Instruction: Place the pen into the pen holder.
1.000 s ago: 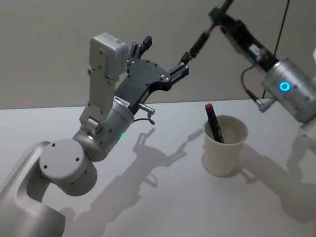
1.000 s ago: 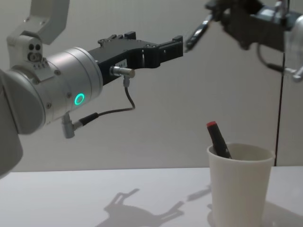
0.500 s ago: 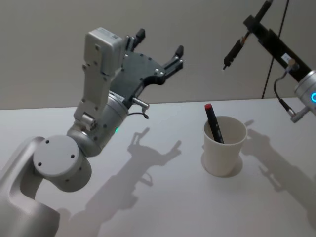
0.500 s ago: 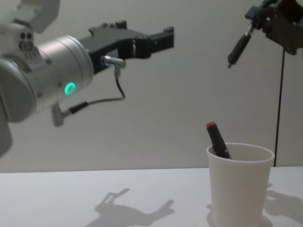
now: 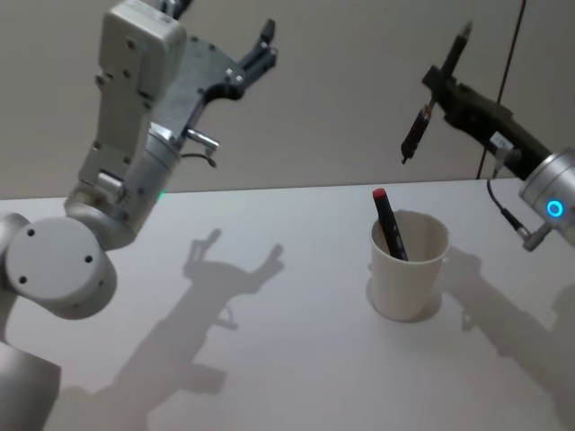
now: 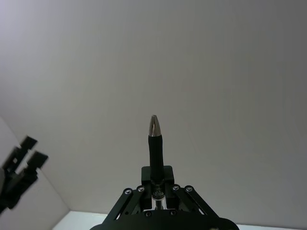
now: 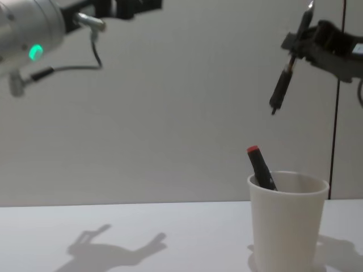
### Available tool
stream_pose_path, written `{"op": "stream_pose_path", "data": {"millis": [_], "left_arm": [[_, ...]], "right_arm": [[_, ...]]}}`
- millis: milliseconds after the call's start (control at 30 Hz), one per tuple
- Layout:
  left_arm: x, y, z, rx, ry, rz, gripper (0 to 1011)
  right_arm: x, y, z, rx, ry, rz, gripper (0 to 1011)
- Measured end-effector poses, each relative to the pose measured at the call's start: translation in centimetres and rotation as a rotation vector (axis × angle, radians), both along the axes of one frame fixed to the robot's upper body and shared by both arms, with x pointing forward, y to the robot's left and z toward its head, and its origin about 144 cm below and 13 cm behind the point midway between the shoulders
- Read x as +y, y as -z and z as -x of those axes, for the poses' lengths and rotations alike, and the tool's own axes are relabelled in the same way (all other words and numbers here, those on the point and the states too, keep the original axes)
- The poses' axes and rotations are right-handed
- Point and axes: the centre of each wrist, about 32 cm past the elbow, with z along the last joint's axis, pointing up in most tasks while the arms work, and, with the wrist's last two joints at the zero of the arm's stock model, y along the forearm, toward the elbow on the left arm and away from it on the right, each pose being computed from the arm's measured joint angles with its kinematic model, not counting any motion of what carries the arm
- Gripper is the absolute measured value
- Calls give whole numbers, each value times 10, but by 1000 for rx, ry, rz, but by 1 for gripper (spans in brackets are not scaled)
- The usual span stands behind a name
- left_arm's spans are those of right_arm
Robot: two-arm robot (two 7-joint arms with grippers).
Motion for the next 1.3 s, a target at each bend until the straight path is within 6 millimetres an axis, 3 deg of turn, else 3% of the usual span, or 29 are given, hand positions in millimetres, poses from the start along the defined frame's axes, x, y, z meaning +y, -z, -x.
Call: {"op": "stream_pose_path", "data": {"millis": [367,700,1000,1300], "left_arm": [[12,-17,4,-71,-73,-41,1001],[16,-24,6,-100,-102,-57,1001],[18,-27,7,-111,-114,-64,1001],[19,-28,8,-118,-121,-67,1001]], "right_arm": [[16,6,3,-26,-24,164,135],[15,2,3,-71,-30,189,135],[1,-18,12,-168,-24,176,135],[-22,-35,34,-208,-17,196,135]]}}
